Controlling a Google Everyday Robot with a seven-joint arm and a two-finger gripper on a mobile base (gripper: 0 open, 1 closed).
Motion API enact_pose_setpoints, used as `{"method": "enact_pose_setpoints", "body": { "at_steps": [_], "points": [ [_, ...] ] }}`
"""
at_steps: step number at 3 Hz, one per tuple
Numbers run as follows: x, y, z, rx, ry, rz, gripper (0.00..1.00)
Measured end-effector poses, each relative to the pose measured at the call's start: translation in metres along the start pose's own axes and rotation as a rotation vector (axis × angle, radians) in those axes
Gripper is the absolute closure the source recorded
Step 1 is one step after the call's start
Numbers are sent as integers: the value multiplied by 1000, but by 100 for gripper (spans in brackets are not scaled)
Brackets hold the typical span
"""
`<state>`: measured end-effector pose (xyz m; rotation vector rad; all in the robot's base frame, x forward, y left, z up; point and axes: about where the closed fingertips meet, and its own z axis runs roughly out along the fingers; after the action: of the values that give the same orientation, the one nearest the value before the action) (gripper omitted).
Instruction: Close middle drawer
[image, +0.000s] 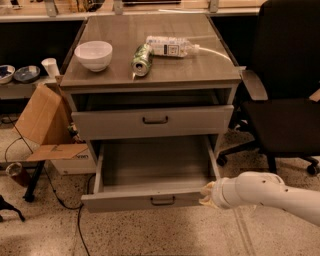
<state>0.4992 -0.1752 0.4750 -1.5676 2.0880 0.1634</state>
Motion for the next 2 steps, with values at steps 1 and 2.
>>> {"method": "enact_pose_setpoints", "body": {
  "at_steps": [1, 2],
  "points": [
    [5, 0, 13, -50, 4, 16, 89],
    [17, -8, 40, -89, 46, 37, 94]
  ]
}}
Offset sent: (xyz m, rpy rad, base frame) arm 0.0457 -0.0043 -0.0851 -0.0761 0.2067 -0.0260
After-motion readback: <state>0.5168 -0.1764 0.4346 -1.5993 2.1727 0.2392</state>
